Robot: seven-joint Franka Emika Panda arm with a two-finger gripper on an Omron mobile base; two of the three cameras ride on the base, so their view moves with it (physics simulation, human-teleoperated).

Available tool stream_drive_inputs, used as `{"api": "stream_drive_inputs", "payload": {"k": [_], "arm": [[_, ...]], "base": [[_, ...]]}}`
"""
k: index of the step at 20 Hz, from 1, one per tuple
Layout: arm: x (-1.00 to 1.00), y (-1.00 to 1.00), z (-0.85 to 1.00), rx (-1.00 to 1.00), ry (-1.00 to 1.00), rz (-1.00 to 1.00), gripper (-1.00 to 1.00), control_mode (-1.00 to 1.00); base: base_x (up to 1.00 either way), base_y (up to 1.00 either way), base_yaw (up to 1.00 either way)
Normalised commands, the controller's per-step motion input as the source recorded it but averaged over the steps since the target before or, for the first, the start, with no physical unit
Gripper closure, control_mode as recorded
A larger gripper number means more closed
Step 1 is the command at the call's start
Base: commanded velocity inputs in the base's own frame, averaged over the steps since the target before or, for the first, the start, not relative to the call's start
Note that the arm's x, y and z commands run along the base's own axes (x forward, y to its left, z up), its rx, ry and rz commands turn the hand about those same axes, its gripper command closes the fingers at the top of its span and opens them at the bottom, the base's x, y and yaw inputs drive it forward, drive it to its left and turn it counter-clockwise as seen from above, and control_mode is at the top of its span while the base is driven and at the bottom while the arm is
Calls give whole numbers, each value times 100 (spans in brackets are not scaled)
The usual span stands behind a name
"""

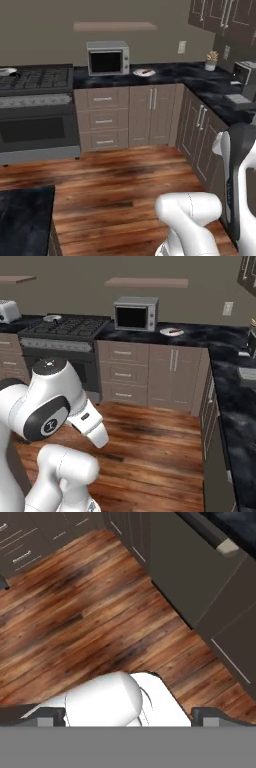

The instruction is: Place the cold items (apple and carrot) from the fridge in one tupperware on the dining counter. Place the warm items (kebab skewer and hot dog) in the stove area in another tupperware.

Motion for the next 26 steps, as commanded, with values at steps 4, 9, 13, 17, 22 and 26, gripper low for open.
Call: {"api": "stream_drive_inputs", "payload": {"k": [4,9,13,17,22,26], "arm": [[0,0,0,0,0,0,-100,100],[0,0,0,0,0,0,-100,100],[0,0,0,0,0,0,-100,100],[0,0,0,0,0,0,-100,100],[0,0,0,0,0,0,-100,100],[0,0,0,0,0,0,-100,100]], "base": [[100,0,0],[100,0,0],[100,0,0],[100,0,0],[100,-3,0],[100,-7,0]]}}
